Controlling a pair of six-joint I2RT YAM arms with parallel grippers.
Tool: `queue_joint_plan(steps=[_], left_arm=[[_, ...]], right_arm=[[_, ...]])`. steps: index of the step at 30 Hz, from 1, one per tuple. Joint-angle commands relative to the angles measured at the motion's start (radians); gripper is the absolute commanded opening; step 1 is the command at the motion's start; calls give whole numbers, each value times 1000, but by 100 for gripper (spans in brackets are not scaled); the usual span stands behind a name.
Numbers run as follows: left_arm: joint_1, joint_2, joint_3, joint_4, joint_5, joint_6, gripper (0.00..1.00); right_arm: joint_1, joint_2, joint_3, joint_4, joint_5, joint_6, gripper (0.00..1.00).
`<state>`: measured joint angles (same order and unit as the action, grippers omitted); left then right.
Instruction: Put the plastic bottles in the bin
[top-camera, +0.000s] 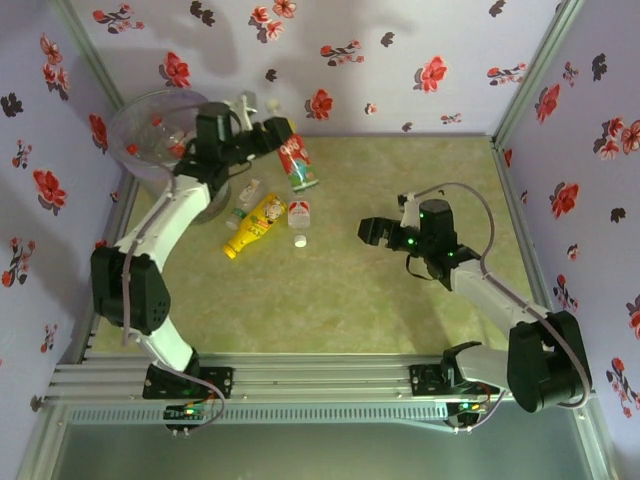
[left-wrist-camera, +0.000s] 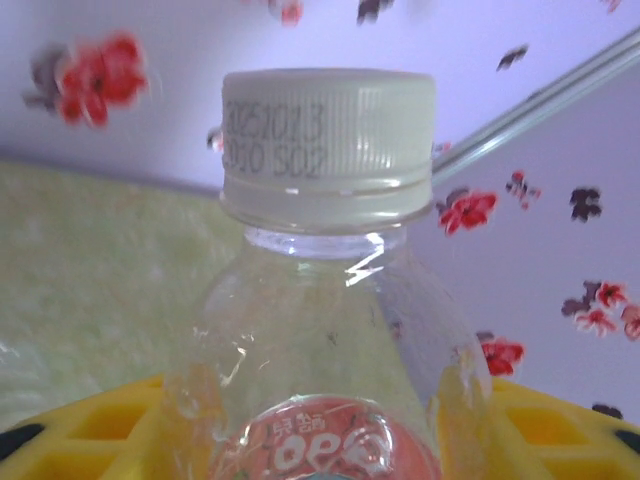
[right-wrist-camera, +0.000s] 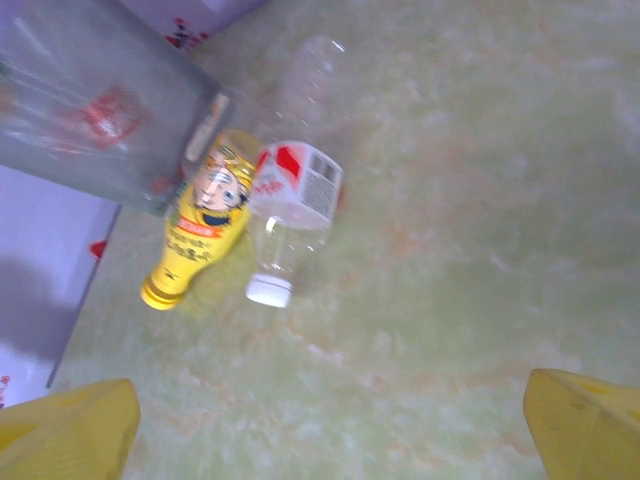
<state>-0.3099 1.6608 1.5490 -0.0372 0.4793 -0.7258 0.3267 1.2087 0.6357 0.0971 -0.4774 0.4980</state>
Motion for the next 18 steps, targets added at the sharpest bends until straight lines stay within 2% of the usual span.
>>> queue_joint_plan(steps=[1,9,15,18], left_arm=[[57,-64,93,-116,6,90,38],[273,-130,214,-187,-19,81,25],[446,-137,189,-111,-179,60,25],[492,-118,157,-49,-270,65,25]], right_arm=[[-7,-8,-22,-45,32,-17,99],[-7,11,-10,-61,40,-13,99],[-8,11,1,-70,43,-3,99],[-8,1,2,-78,44,4,99]])
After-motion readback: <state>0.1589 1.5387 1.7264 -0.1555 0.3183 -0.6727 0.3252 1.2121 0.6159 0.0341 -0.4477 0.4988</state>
